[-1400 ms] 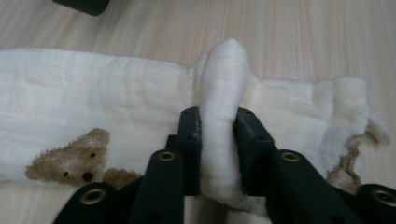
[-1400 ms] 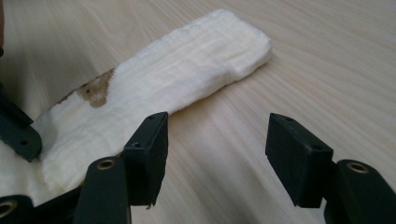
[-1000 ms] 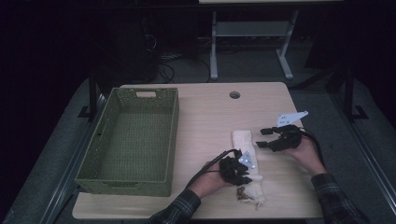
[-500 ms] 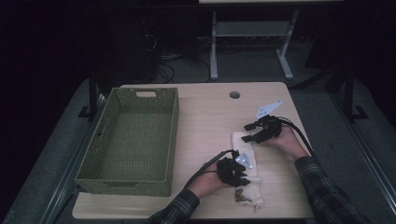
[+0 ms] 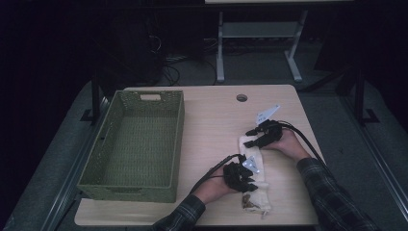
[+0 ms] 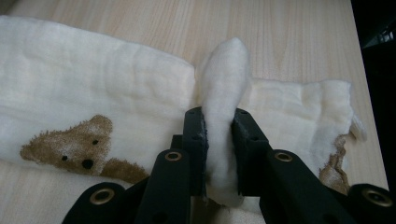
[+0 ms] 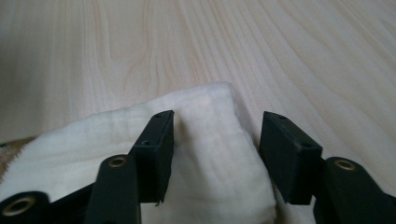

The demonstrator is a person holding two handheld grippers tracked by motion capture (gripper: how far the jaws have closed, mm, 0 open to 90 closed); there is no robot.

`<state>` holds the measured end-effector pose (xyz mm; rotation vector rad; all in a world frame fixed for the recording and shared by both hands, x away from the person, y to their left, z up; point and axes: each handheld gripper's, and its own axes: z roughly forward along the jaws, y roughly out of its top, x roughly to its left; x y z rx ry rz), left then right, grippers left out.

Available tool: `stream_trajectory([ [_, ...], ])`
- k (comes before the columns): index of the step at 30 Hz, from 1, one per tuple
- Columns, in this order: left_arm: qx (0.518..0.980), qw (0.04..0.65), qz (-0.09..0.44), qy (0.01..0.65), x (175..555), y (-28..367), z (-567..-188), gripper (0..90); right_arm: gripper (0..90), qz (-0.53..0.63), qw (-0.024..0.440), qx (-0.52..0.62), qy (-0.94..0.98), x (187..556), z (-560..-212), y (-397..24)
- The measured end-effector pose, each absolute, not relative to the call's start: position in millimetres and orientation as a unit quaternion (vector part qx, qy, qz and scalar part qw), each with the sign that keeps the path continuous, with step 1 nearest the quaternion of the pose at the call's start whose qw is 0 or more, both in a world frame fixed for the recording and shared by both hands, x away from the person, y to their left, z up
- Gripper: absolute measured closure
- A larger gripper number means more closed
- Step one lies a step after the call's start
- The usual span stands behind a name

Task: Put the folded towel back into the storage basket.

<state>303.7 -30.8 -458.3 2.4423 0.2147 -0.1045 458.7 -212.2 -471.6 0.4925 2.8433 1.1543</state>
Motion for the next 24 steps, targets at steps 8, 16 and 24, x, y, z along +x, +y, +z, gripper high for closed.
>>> stream_trajectory([
  [8, 0.935, 0.339, -0.047, 0.094, 306, -30, -458, 78.8, 79.8, 0.37, -0.018, 0.144, 0.918, 456, -470, -212],
  [16, 0.926, 0.358, -0.059, 0.106, 308, -26, -451, 80.4, 82.7, 0.372, -0.016, 0.15, 0.916, 454, -463, -212],
  [24, 0.917, 0.38, -0.048, 0.11, 308, -19, -432, 80.4, 82.7, 0.38, -0.015, 0.151, 0.912, 454, -441, -220],
])
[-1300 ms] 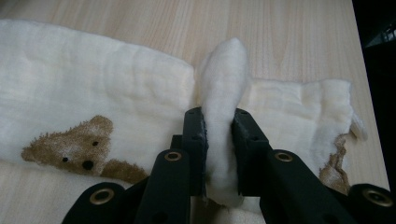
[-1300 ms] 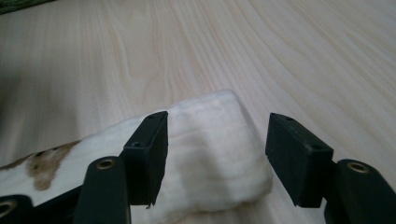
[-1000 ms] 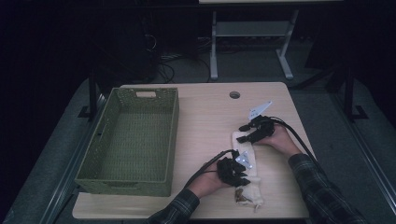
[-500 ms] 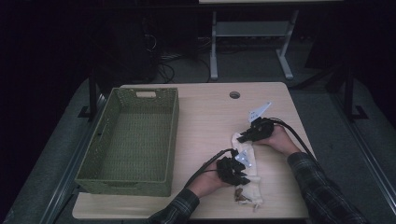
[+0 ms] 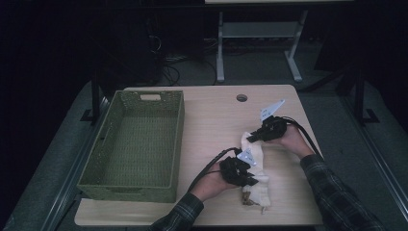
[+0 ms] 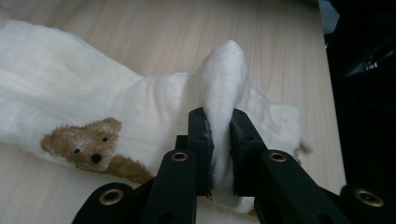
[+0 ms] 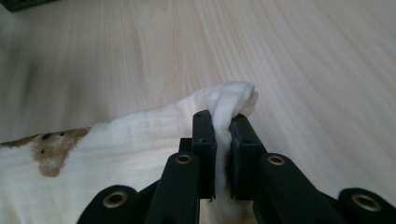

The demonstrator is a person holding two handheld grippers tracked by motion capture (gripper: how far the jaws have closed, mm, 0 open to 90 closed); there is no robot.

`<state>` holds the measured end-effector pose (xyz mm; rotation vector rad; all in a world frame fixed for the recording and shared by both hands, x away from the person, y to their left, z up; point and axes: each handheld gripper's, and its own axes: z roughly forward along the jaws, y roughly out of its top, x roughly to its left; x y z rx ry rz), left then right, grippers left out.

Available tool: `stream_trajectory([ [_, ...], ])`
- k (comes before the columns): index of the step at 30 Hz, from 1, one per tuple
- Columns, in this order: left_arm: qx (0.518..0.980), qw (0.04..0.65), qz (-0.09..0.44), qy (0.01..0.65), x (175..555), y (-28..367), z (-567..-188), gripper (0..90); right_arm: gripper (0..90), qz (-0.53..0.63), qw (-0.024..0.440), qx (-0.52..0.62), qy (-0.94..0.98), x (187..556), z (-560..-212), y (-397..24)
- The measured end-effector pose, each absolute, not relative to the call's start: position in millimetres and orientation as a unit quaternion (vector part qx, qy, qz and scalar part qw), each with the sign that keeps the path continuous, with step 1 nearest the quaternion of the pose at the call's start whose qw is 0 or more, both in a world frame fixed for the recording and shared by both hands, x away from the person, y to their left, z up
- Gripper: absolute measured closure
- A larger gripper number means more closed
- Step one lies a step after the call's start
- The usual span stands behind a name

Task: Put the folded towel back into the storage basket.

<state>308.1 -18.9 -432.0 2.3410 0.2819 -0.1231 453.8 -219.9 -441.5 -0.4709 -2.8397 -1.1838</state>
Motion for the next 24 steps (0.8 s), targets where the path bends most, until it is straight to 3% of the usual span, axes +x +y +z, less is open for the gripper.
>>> stream_trajectory([
  [24, 0.903, 0.408, 0.004, 0.133, 309, 24, -344, 80.3, 82.6, -0.403, -0.009, -0.119, -0.907, 461, -373, -197],
])
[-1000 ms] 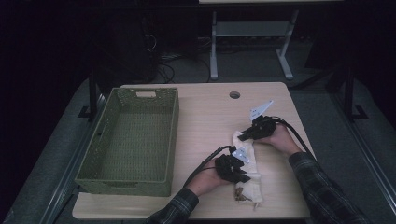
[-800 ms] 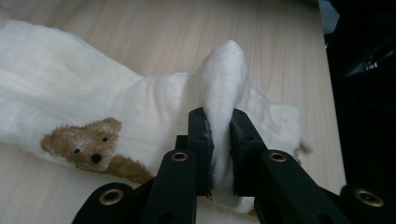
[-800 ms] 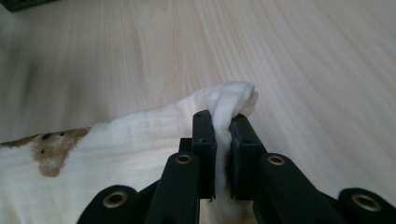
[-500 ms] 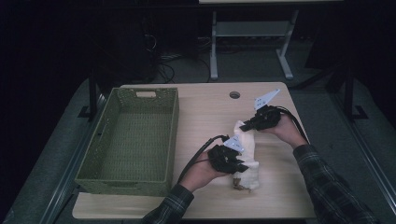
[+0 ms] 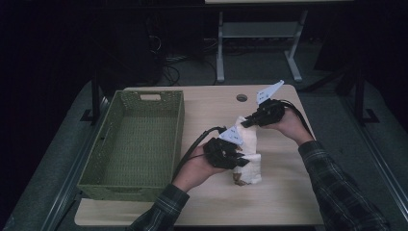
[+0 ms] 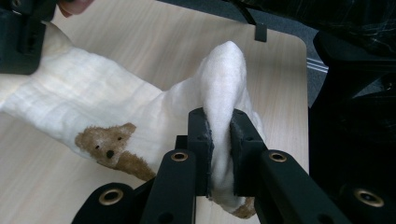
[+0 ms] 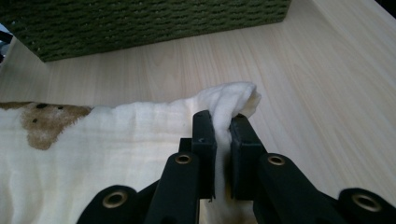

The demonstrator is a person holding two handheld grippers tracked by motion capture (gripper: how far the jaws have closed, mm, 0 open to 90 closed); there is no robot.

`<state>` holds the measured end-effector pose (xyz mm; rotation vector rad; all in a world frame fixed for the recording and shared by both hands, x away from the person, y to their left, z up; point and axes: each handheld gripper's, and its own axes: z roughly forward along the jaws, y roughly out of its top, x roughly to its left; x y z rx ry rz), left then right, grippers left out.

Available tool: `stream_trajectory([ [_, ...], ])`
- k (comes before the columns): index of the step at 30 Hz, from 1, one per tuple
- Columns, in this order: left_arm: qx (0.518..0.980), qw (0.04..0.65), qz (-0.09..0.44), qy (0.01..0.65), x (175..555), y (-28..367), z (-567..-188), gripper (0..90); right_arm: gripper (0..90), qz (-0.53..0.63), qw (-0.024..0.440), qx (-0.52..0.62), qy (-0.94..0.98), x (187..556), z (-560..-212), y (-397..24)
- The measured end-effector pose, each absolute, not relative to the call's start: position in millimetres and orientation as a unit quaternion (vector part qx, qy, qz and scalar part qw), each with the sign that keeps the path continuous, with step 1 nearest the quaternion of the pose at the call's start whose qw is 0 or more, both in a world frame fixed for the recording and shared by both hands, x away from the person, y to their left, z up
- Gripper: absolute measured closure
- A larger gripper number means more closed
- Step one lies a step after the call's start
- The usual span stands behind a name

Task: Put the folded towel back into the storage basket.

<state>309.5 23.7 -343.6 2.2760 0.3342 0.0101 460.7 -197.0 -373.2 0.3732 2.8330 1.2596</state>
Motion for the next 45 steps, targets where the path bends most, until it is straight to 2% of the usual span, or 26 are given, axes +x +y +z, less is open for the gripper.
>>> stream_trajectory([
  [14, 0.896, 0.422, 0.013, 0.14, 322, 72, -315, 80.3, 82.7, 0.413, 0.006, 0.097, 0.906, 466, -342, -154],
  [27, 0.891, 0.424, 0.042, 0.154, 326, 132, -296, 80.3, 82.7, 0.416, 0.001, 0.045, 0.908, 465, -319, -81],
  [45, 0.884, 0.418, 0.08, 0.195, 322, 211, -275, 80.3, 82.7, 0.427, 0.001, 0.001, 0.904, 465, -295, 0],
])
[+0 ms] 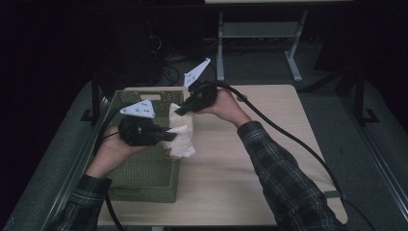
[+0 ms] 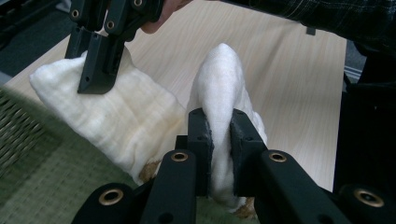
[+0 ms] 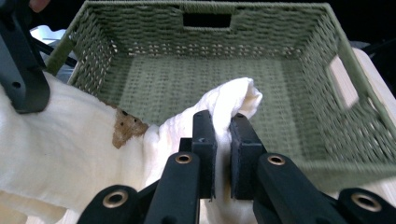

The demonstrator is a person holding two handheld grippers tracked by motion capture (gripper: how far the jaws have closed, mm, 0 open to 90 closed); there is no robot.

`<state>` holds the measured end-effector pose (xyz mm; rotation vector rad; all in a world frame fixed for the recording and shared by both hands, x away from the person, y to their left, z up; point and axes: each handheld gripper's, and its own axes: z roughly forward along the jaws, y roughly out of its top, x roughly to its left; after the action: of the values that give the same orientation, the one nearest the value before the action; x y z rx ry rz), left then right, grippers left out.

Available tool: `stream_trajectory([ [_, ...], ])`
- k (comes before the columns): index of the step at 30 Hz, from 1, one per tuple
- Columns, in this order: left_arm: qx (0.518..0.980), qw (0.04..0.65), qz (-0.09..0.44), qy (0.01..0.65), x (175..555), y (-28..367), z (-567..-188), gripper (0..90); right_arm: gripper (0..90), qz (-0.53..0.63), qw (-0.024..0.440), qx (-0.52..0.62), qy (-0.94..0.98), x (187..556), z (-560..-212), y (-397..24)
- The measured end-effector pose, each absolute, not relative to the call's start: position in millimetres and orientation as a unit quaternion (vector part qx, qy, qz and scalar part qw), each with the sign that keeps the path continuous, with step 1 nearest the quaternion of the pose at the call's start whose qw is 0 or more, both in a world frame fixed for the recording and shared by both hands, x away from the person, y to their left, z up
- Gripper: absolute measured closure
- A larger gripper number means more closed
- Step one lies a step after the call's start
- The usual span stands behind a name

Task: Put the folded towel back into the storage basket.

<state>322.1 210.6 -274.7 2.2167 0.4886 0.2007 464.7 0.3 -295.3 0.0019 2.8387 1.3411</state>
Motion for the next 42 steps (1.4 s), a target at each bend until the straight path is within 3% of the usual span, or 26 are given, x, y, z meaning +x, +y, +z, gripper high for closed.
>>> stream_trajectory([
  [12, 0.885, 0.397, 0.091, 0.226, 315, 258, -282, 80.2, 82.7, 0.434, -0.007, -0.006, 0.901, 468, -306, 54],
  [33, 0.894, 0.383, 0.063, 0.223, 321, 264, -327, 78.9, 82.8, 0.406, -0.028, -0.001, 0.913, 466, -348, 73],
  [39, 0.89, 0.389, 0.068, 0.226, 323, 261, -329, 53.9, 82.8, 0.409, -0.027, -0.003, 0.912, 465, -347, 74],
  [42, 0.887, 0.393, 0.073, 0.23, 325, 260, -328, 48.1, 82.8, 0.409, -0.027, -0.002, 0.912, 466, -348, 75],
])
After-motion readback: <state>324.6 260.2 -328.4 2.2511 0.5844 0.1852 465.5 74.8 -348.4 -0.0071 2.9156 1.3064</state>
